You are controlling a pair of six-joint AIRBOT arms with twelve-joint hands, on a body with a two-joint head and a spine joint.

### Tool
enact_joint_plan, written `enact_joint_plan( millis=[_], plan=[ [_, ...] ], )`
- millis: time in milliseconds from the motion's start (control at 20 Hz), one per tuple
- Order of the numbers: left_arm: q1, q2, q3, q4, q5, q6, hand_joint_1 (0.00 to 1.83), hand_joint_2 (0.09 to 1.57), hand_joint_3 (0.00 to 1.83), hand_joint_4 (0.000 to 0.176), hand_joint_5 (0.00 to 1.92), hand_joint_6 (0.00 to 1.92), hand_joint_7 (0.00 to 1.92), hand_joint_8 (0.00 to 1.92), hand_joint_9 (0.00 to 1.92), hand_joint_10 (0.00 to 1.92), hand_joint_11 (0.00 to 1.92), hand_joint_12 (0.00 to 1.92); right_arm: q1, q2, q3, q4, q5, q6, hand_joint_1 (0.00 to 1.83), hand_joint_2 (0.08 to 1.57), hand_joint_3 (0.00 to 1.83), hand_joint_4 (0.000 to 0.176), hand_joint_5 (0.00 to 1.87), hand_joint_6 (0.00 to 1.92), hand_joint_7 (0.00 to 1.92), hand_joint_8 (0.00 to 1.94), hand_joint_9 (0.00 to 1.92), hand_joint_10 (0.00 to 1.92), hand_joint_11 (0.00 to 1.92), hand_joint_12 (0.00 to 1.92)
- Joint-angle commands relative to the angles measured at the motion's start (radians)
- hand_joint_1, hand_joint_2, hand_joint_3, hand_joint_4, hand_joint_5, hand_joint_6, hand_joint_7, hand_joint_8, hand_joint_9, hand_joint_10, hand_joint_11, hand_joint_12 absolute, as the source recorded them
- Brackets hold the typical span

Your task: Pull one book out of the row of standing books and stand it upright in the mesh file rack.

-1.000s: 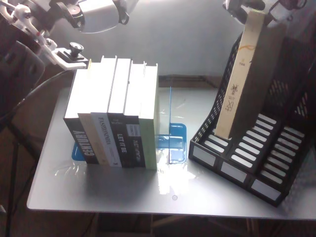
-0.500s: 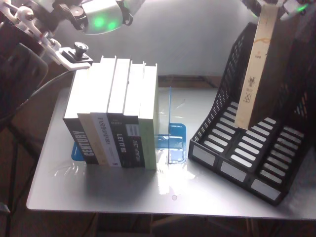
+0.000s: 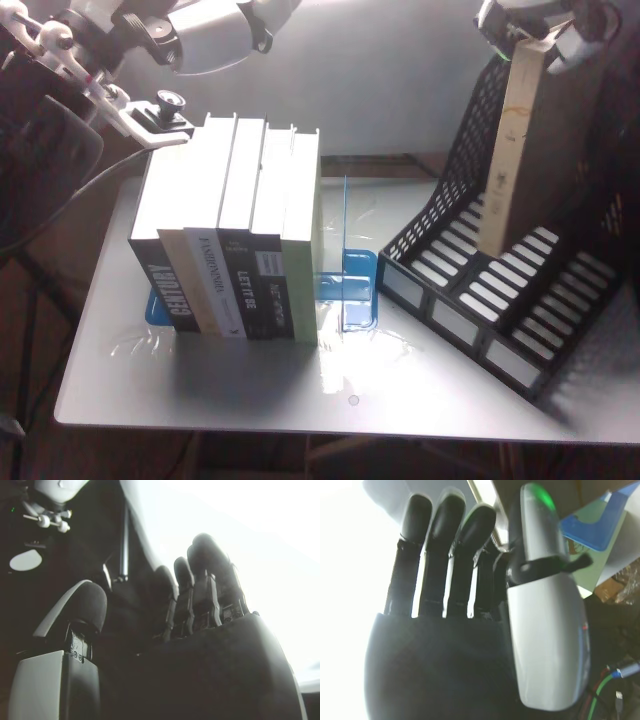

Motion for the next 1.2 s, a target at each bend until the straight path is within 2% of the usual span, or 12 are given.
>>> enact_joint_plan(
  millis=[0, 100, 350, 500, 550, 600, 800, 900, 950, 1000, 1100, 1150],
  plan=[
    [-0.013, 0.002, 0.002, -0.018, -0.124, -0.009, 0.57, 1.29, 0.29, 0.000, 0.00, 0.65, 0.00, 0.45, 0.00, 0.52, 0.00, 1.92, 0.006, 0.007, 0.011, -0.005, -0.092, -0.006, 1.10, 1.23, 0.00, 0.000, 0.37, 0.20, 0.43, 0.03, 0.34, 0.19, 0.00, 1.08],
    [-0.012, 0.001, 0.002, -0.018, -0.126, -0.011, 0.57, 1.30, 0.26, 0.000, 0.00, 0.65, 0.00, 0.45, 0.00, 0.54, 0.00, 1.92, 0.004, 0.007, 0.014, -0.005, -0.093, -0.006, 1.01, 1.24, 0.00, 0.000, 0.25, 0.06, 0.30, 0.00, 0.22, 0.10, 0.00, 0.81],
    [-0.008, 0.000, 0.002, -0.018, -0.129, -0.014, 0.54, 1.32, 0.21, 0.000, 0.00, 0.65, 0.00, 0.44, 0.00, 0.51, 0.00, 1.92, 0.001, 0.009, 0.015, -0.005, -0.100, 0.010, 1.01, 1.18, 0.00, 0.000, 0.17, 0.00, 0.16, 0.00, 0.17, 0.03, 0.00, 0.69],
    [-0.005, -0.001, 0.001, -0.018, -0.130, -0.015, 0.53, 1.32, 0.20, 0.000, 0.00, 0.66, 0.00, 0.46, 0.00, 0.56, 0.00, 1.92, 0.001, 0.024, 0.001, -0.005, -0.113, 0.035, 0.93, 1.15, 0.00, 0.000, 0.08, 0.00, 0.07, 0.00, 0.13, 0.01, 0.00, 0.51],
    [-0.004, -0.001, -0.001, -0.018, -0.130, -0.015, 0.52, 1.32, 0.19, 0.000, 0.00, 0.65, 0.00, 0.46, 0.00, 0.56, 0.00, 1.92, 0.001, 0.033, -0.012, -0.005, -0.117, 0.040, 0.88, 1.16, 0.00, 0.000, 0.02, 0.00, 0.02, 0.00, 0.07, 0.01, 0.00, 0.25],
    [0.000, 0.001, -0.006, -0.018, -0.131, -0.015, 0.52, 1.32, 0.18, 0.000, 0.00, 0.66, 0.00, 0.47, 0.00, 0.57, 0.00, 1.92, 0.001, 0.054, -0.055, -0.005, -0.123, 0.044, 0.85, 1.17, 0.00, 0.000, 0.00, 0.00, 0.00, 0.00, 0.02, 0.02, 0.00, 0.07],
    [0.013, 0.010, -0.022, -0.017, -0.130, -0.013, 0.59, 1.34, 0.16, 0.000, 0.00, 0.65, 0.00, 0.43, 0.00, 0.55, 0.00, 1.92, 0.011, 0.157, -0.217, 0.014, -0.130, 0.044, 0.58, 1.22, 0.02, 0.000, 0.00, 0.00, 0.00, 0.00, 0.00, 0.00, 0.00, 0.00],
    [0.027, 0.015, -0.033, -0.016, -0.125, -0.008, 0.56, 1.35, 0.13, 0.014, 0.00, 0.64, 0.00, 0.33, 0.00, 0.46, 0.00, 1.92, 0.018, 0.202, -0.290, 0.164, -0.128, -0.082, 0.38, 1.25, 0.02, 0.000, 0.00, 0.00, 0.00, 0.00, 0.00, 0.00, 0.00, 0.00],
    [0.032, 0.016, -0.037, -0.015, -0.123, -0.007, 0.55, 1.35, 0.12, 0.017, 0.00, 0.62, 0.00, 0.37, 0.00, 0.56, 0.00, 1.92, 0.026, 0.224, -0.319, 0.265, -0.113, -0.158, 0.31, 1.26, 0.02, 0.000, 0.00, 0.00, 0.00, 0.00, 0.00, 0.00, 0.00, 0.00],
    [0.033, 0.016, -0.040, -0.013, -0.121, -0.008, 0.53, 1.34, 0.09, 0.033, 0.00, 0.60, 0.00, 0.45, 0.00, 0.68, 0.00, 1.92, 0.043, 0.243, -0.334, 0.321, -0.084, -0.174, 0.25, 1.27, 0.02, 0.000, 0.00, 0.00, 0.00, 0.00, 0.00, 0.00, 0.00, 0.00],
    [0.043, 0.016, -0.048, -0.010, -0.117, -0.014, 0.56, 1.35, 0.08, 0.030, 0.00, 0.58, 0.00, 0.47, 0.00, 0.69, 0.00, 1.92, 0.031, 0.264, -0.331, 0.798, 0.040, -0.434, 0.30, 1.27, 0.02, 0.000, 0.00, 0.00, 0.00, 0.00, 0.00, 0.00, 0.00, 0.00],
    [0.048, 0.017, -0.051, -0.010, -0.116, -0.014, 0.56, 1.35, 0.08, 0.030, 0.00, 0.58, 0.00, 0.47, 0.00, 0.69, 0.00, 1.92, 0.012, 0.268, -0.326, 0.953, 0.094, -0.517, 0.30, 1.27, 0.02, 0.000, 0.00, 0.00, 0.00, 0.00, 0.00, 0.00, 0.00, 0.00]
  ],
)
